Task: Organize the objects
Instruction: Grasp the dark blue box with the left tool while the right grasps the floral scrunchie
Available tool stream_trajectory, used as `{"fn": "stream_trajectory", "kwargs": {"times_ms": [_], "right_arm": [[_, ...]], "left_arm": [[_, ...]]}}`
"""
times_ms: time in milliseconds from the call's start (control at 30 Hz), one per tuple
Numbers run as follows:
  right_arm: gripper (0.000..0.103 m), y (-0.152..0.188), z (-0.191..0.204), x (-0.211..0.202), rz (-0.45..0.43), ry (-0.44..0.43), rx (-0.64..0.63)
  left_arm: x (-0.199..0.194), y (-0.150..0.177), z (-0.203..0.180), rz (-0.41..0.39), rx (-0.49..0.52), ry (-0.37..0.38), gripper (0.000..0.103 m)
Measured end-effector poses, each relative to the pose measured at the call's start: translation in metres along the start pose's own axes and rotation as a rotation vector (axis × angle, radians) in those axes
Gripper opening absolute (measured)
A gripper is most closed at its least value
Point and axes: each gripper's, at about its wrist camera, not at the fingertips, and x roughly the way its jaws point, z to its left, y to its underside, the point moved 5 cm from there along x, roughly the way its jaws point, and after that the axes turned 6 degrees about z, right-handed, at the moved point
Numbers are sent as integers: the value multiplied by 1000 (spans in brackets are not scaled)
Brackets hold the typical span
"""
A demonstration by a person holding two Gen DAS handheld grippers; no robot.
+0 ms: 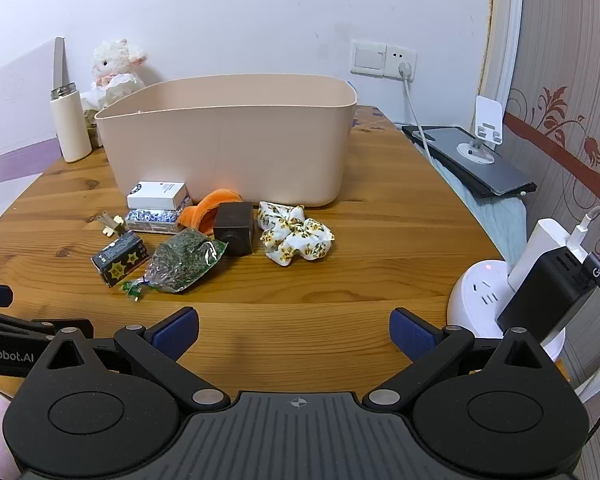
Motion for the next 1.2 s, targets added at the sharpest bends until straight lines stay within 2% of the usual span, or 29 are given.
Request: {"fn": "stream_trajectory", "kwargs": {"times_ms": [633, 1100, 1200], "right_arm": [[100, -3, -5, 9, -4, 16, -2], [100, -10, -6, 32, 35, -28, 10], [100, -12, -7, 39, 46, -12, -2]], "left_arm": [[12, -6, 1, 21, -7, 11, 103], [29, -20, 12, 22, -31, -1, 103], [34, -24, 14, 21, -30, -9, 103]]}}
